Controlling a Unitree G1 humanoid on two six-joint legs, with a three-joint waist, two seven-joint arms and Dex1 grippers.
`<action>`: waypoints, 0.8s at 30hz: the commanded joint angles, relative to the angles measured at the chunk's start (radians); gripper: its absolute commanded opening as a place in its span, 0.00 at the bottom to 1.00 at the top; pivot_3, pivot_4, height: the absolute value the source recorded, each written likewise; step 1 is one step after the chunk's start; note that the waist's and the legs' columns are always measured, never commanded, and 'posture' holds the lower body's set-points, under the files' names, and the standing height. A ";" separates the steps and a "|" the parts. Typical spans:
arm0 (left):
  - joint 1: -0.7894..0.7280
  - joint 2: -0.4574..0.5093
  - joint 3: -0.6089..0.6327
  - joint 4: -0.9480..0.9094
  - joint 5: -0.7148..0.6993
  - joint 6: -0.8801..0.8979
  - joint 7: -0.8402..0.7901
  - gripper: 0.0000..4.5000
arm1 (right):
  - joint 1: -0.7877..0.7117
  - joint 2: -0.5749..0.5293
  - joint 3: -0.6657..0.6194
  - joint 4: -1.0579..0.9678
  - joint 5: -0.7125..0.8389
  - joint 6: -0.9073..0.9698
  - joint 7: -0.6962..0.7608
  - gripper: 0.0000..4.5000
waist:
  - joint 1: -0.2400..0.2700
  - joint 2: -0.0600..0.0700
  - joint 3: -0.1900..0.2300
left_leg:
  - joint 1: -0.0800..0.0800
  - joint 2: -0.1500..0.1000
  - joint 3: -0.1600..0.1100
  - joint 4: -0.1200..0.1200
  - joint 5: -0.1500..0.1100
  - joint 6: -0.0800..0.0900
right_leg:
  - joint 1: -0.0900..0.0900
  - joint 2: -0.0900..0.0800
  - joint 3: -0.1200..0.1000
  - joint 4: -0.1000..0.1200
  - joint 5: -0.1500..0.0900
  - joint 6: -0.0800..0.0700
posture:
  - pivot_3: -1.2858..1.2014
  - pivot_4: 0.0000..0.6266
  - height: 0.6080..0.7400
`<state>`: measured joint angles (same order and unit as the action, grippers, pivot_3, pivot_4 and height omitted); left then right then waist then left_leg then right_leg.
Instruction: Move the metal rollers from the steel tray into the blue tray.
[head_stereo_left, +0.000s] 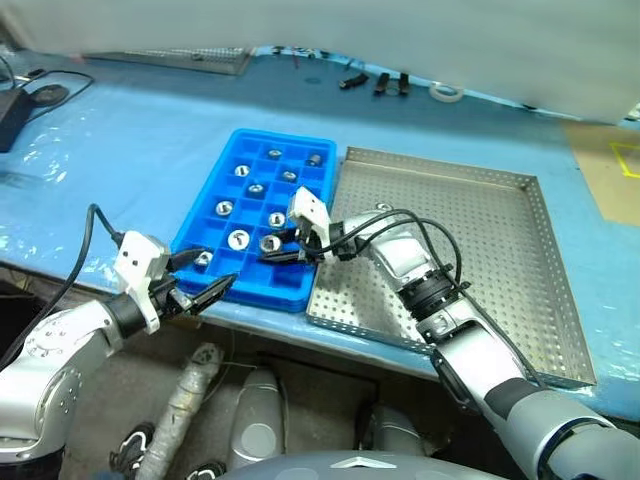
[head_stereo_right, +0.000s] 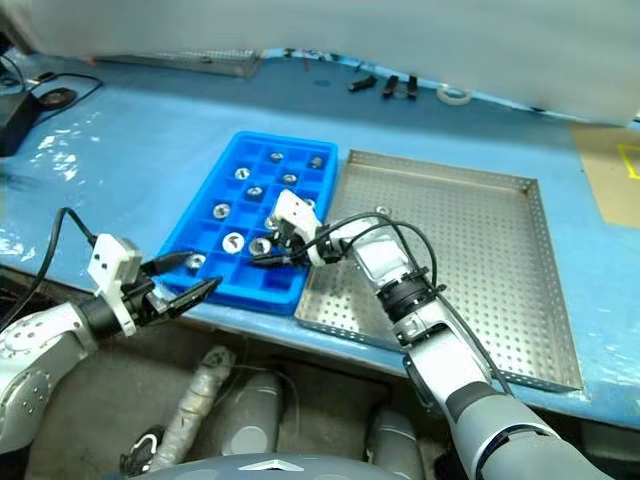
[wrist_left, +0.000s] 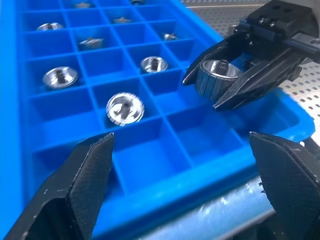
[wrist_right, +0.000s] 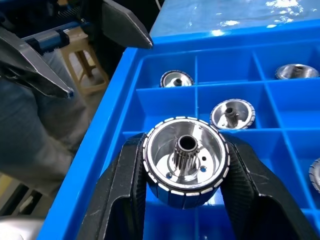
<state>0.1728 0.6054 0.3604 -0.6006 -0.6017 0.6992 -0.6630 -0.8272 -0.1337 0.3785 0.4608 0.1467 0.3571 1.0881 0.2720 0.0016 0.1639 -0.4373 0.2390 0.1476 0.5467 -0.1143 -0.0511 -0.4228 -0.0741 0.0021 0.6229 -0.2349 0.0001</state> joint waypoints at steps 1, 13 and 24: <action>0.027 -0.003 0.031 -0.070 -0.034 -0.010 0.019 1.00 | -0.024 0.006 0.009 -0.012 -0.008 -0.018 0.031 0.37 | 0.022 0.000 0.000 | 0.000 0.000 0.000 -0.001 0.000 0.000 | 0.000 0.000 0.000 0.000 0.000 0.000 | 0.75 0.24 1.00; -0.041 0.015 -0.023 -0.034 -0.045 -0.007 0.047 1.00 | -0.002 0.007 -0.006 -0.001 -0.046 -0.033 -0.003 0.81 | 0.084 0.000 0.000 | 0.001 0.000 0.000 -0.001 0.001 -0.001 | -0.001 0.001 0.002 0.001 0.000 0.000 | 0.73 0.24 1.00; -0.167 0.039 -0.099 0.067 -0.032 -0.022 -0.004 1.00 | 0.013 -0.041 -0.055 -0.067 -0.029 0.009 -0.024 0.99 | 0.071 0.000 0.000 | 0.001 0.000 0.000 0.000 0.005 -0.008 | -0.001 0.001 0.001 0.002 0.002 0.004 | 0.68 0.24 1.00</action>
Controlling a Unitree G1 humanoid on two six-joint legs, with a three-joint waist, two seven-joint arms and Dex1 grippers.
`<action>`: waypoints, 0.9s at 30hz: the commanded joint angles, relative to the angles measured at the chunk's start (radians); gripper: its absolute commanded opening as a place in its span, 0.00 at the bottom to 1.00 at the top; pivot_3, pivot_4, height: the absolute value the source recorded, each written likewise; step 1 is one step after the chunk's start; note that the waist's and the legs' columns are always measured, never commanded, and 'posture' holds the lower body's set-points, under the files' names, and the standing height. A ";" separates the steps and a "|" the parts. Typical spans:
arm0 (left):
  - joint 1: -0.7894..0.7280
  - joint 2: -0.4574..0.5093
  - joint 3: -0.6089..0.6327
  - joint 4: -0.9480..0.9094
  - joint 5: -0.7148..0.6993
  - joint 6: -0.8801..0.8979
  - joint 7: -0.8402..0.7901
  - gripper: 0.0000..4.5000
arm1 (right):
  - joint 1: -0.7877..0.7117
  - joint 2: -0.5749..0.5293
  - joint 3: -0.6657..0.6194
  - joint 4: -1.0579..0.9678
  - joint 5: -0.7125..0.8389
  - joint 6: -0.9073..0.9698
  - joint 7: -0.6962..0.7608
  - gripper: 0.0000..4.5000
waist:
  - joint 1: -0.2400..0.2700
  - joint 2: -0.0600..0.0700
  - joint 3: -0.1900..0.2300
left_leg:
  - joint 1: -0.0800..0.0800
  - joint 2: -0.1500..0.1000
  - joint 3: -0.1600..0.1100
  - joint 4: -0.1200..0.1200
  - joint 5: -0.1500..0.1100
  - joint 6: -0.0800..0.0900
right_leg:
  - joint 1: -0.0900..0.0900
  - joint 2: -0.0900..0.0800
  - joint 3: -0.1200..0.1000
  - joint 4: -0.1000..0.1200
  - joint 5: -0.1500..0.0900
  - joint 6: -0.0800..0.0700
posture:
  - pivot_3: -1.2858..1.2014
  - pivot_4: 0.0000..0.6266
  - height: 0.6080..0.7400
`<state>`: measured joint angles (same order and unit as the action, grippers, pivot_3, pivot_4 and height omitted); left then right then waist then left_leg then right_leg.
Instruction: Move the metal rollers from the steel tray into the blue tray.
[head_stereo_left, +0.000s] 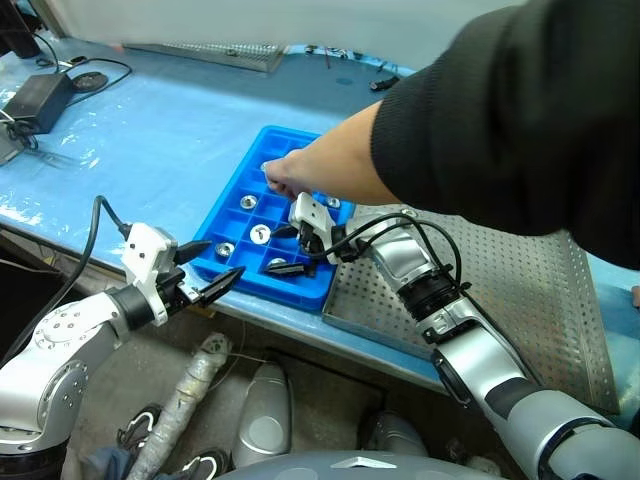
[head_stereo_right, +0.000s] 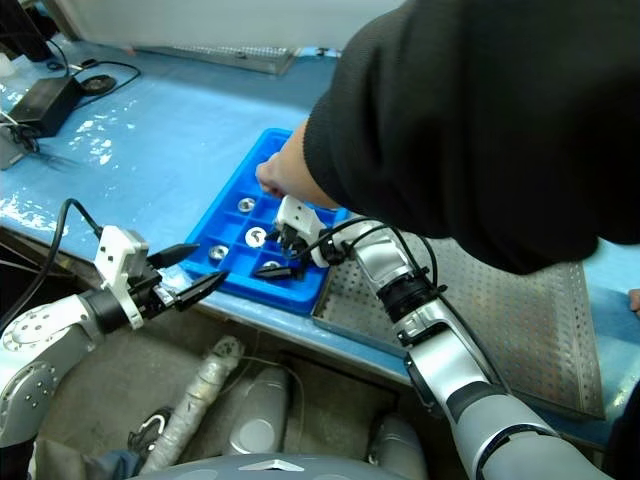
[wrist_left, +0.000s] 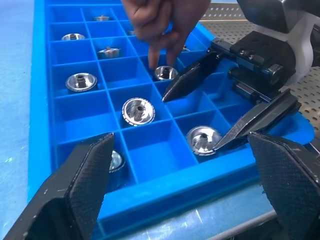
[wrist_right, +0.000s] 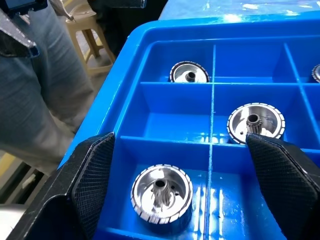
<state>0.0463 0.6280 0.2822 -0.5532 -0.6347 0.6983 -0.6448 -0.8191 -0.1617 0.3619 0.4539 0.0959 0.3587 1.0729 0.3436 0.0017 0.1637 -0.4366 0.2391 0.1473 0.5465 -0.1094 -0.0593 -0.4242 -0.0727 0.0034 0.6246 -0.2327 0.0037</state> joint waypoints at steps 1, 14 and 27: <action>-0.057 0.018 -0.030 0.035 0.004 -0.025 -0.029 1.00 | 0.010 -0.019 -0.045 -0.071 0.026 0.015 -0.011 0.99 | -0.001 0.000 0.000 | 0.000 0.000 0.000 0.000 0.000 0.000 | 0.000 0.000 0.000 0.000 0.000 0.000 | 0.68 0.24 1.00; -0.262 0.002 -0.175 0.224 0.064 -0.089 -0.134 1.00 | 0.108 -0.154 -0.151 -0.285 0.040 0.140 -0.150 0.99 | -0.059 0.000 0.000 | 0.001 0.000 0.000 0.006 0.003 -0.005 | 0.000 -0.001 0.000 0.010 0.000 0.000 | 0.61 0.24 1.00; -0.389 -0.029 -0.266 0.349 0.106 -0.132 -0.211 1.00 | 0.229 -0.233 -0.210 -0.515 0.099 0.276 -0.216 0.99 | -0.190 0.000 0.000 | 0.001 0.000 0.000 0.011 0.004 -0.006 | -0.001 -0.001 0.001 0.016 -0.002 -0.003 | 0.56 0.24 1.00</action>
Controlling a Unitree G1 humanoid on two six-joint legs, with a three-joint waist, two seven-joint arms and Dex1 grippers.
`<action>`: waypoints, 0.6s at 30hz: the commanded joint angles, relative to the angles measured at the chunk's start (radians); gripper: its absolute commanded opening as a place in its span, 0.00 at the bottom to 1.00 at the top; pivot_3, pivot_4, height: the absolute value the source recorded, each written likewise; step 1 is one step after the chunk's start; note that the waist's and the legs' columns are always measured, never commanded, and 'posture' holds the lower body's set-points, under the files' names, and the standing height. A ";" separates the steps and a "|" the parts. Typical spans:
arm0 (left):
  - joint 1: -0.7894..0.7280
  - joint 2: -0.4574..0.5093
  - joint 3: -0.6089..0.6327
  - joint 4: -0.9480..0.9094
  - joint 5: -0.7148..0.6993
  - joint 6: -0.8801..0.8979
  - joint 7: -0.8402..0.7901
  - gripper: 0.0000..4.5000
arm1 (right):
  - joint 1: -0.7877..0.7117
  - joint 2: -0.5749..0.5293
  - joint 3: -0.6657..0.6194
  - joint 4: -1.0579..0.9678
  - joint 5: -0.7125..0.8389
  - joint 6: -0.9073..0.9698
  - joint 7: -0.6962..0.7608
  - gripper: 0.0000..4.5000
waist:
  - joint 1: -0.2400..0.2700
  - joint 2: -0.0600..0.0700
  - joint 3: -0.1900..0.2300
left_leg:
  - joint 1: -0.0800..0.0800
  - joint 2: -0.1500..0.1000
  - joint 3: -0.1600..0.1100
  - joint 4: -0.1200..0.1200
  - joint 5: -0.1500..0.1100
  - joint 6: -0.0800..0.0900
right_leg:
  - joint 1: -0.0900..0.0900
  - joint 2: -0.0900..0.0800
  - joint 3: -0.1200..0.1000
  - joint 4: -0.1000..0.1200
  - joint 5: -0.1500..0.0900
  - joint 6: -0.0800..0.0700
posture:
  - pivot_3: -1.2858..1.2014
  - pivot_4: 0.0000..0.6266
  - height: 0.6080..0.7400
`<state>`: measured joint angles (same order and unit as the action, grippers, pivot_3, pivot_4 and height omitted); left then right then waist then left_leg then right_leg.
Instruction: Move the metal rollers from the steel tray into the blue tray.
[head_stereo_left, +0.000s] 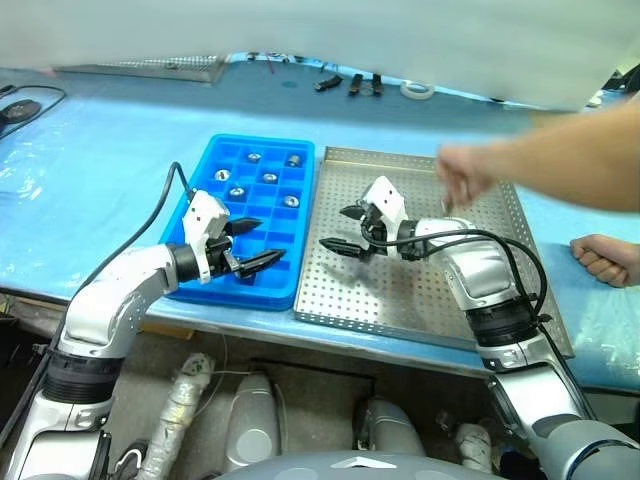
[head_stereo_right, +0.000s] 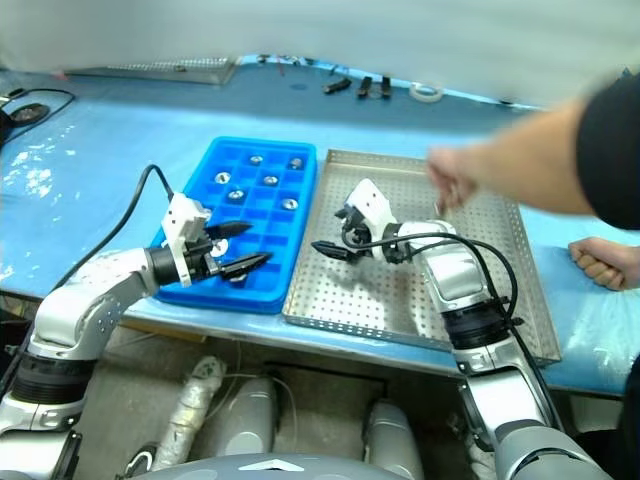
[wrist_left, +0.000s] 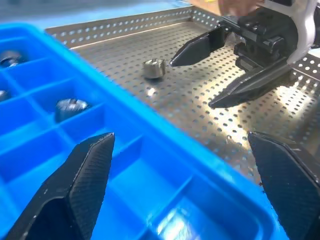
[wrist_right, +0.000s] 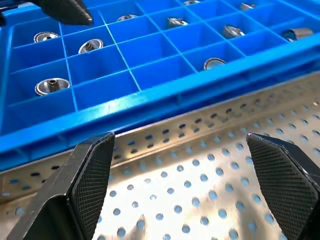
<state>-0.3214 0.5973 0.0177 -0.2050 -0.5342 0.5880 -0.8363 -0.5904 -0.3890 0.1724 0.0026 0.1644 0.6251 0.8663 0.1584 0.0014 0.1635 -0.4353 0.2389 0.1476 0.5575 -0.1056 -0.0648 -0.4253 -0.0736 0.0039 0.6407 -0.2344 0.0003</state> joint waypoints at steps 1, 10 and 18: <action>-0.025 0.001 -0.004 0.004 0.007 -0.022 -0.024 1.00 | 0.002 -0.008 -0.022 -0.069 0.033 0.012 -0.012 0.99 | -0.009 0.000 0.000 | 0.000 0.000 0.000 0.000 0.000 0.000 | 0.000 0.000 0.000 0.000 0.000 0.000 | 0.56 0.24 1.00; -0.044 -0.006 -0.025 0.023 0.020 -0.026 -0.046 1.00 | 0.015 -0.039 -0.051 -0.072 0.041 0.006 -0.052 0.99 | -0.010 0.000 0.000 | 0.000 0.000 0.000 0.001 0.000 0.000 | 0.000 0.000 0.000 0.000 0.000 0.000 | 0.55 0.24 1.00; -0.106 -0.048 -0.072 0.067 0.032 -0.029 -0.079 1.00 | 0.082 -0.123 -0.169 -0.096 0.055 0.042 -0.123 0.99 | -0.011 0.000 0.000 | 0.001 0.000 0.001 0.003 0.000 0.000 | 0.003 -0.001 0.000 0.000 0.000 0.000 | 0.52 0.24 1.00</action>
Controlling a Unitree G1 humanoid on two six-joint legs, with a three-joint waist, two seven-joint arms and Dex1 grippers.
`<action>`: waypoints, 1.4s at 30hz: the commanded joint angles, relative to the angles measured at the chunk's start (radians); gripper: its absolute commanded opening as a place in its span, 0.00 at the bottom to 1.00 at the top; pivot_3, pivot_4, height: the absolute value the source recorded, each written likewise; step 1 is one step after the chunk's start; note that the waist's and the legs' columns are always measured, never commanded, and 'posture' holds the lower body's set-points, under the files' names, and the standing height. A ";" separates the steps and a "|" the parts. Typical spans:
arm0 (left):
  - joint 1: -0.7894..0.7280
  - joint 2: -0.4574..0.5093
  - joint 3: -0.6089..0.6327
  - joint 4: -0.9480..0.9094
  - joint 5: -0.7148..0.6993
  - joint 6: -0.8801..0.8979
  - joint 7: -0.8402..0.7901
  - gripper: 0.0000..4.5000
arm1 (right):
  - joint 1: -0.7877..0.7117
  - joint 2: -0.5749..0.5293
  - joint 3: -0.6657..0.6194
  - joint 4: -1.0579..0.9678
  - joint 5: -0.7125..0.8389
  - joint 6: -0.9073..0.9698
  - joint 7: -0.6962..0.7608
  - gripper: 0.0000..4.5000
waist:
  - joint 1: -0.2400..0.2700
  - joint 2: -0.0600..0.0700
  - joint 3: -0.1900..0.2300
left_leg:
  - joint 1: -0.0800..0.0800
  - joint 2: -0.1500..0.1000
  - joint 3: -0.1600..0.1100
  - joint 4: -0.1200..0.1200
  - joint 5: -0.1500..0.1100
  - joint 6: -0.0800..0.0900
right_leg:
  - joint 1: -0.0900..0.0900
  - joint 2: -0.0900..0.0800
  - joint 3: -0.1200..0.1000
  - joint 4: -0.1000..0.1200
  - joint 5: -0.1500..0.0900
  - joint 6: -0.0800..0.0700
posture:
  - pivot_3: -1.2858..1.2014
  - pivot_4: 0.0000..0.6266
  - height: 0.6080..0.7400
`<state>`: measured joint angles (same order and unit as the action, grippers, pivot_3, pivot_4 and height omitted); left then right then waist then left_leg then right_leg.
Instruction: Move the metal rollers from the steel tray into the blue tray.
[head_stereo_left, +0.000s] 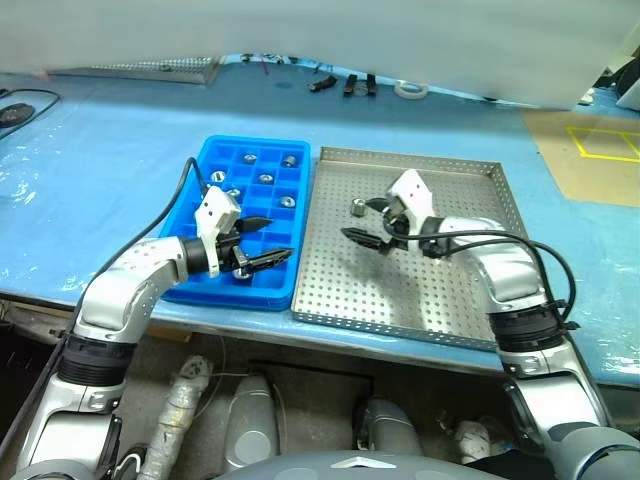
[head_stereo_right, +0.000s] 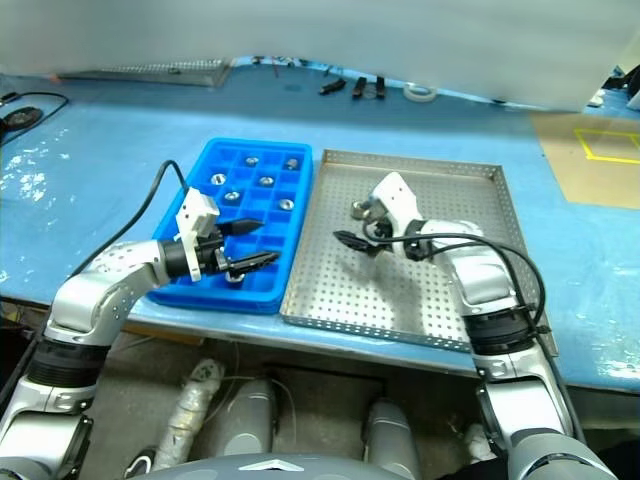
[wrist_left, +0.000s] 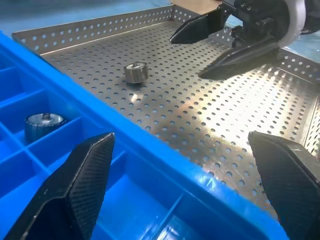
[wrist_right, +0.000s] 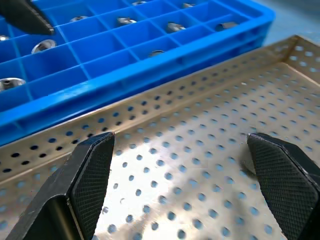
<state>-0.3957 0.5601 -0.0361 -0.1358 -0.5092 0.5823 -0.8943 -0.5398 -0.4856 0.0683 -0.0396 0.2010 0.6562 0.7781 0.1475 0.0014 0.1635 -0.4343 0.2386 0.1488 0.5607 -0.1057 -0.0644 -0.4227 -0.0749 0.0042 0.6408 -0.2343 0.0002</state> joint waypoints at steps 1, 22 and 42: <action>-0.042 -0.019 -0.030 0.010 0.013 -0.029 -0.028 1.00 | 0.053 -0.033 -0.085 -0.078 0.018 0.023 -0.055 0.99 | -0.001 0.000 0.000 | 0.000 0.000 0.000 0.000 0.000 0.000 | 0.000 0.000 0.000 0.000 0.000 0.000 | 0.51 0.24 1.00; -0.170 -0.100 -0.094 0.169 0.071 -0.088 -0.137 1.00 | 0.300 0.006 -0.232 -0.112 0.000 0.001 -0.311 0.99 | -0.071 0.001 0.000 | 0.008 -0.001 0.005 -0.001 -0.002 0.003 | 0.002 0.001 0.008 0.000 0.000 0.000 | 0.46 0.24 1.00; -0.114 -0.078 -0.069 0.090 0.065 -0.043 -0.118 1.00 | 0.213 0.124 -0.246 0.114 0.014 -0.064 -0.435 0.71 | -0.078 0.001 0.000 | 0.014 -0.001 0.011 -0.002 -0.004 0.006 | 0.004 0.001 0.014 -0.001 0.000 0.001 | 0.48 0.24 1.00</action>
<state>-0.5082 0.4732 -0.1283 -0.0083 -0.4305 0.5366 -1.0162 -0.3147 -0.3676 -0.1753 0.0790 0.1998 0.5931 0.3466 0.0691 0.0021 0.1633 -0.4201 0.2373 0.1603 0.5584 -0.1102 -0.0569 -0.4192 -0.0740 0.0183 0.6398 -0.2348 0.0009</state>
